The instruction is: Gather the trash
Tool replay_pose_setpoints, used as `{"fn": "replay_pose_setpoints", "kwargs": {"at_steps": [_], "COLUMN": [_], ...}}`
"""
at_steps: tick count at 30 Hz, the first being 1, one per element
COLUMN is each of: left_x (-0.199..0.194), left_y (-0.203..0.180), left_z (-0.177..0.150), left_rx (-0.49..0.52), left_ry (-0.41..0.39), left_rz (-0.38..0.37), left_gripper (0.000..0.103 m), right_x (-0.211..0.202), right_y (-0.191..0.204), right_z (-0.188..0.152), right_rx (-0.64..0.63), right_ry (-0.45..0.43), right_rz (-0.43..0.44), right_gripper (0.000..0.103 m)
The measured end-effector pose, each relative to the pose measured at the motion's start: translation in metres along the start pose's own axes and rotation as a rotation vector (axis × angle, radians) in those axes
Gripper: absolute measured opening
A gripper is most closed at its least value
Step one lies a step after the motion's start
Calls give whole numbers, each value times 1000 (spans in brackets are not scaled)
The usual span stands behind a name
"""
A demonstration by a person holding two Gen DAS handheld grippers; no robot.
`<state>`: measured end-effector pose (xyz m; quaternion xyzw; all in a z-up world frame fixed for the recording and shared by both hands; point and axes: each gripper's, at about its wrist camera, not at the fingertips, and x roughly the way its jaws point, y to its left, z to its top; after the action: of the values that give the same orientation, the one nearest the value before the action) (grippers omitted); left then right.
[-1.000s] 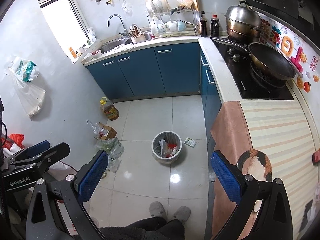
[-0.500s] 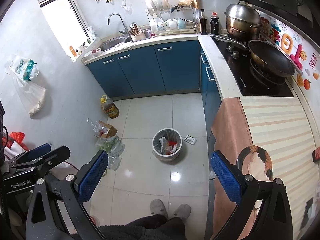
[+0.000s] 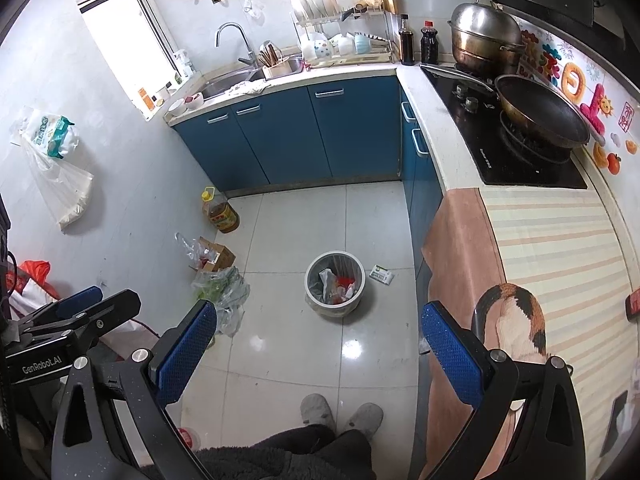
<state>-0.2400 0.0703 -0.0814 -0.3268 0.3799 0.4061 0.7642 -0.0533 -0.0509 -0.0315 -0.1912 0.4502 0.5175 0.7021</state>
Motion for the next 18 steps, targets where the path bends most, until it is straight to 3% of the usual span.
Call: {"fn": "replay_pose_setpoints", "kwargs": {"at_steps": [18], "left_x": [-2], "left_y": [-9], "left_z": [-6], "left_rx": [43], "left_ry": [-9], "left_rz": [35], "left_gripper": [102], "right_x": [-3], "right_y": [-14], "right_z": [-9], "right_rx": [30], "right_ry": [9], "right_rz": [-17], "right_gripper": [103]}}
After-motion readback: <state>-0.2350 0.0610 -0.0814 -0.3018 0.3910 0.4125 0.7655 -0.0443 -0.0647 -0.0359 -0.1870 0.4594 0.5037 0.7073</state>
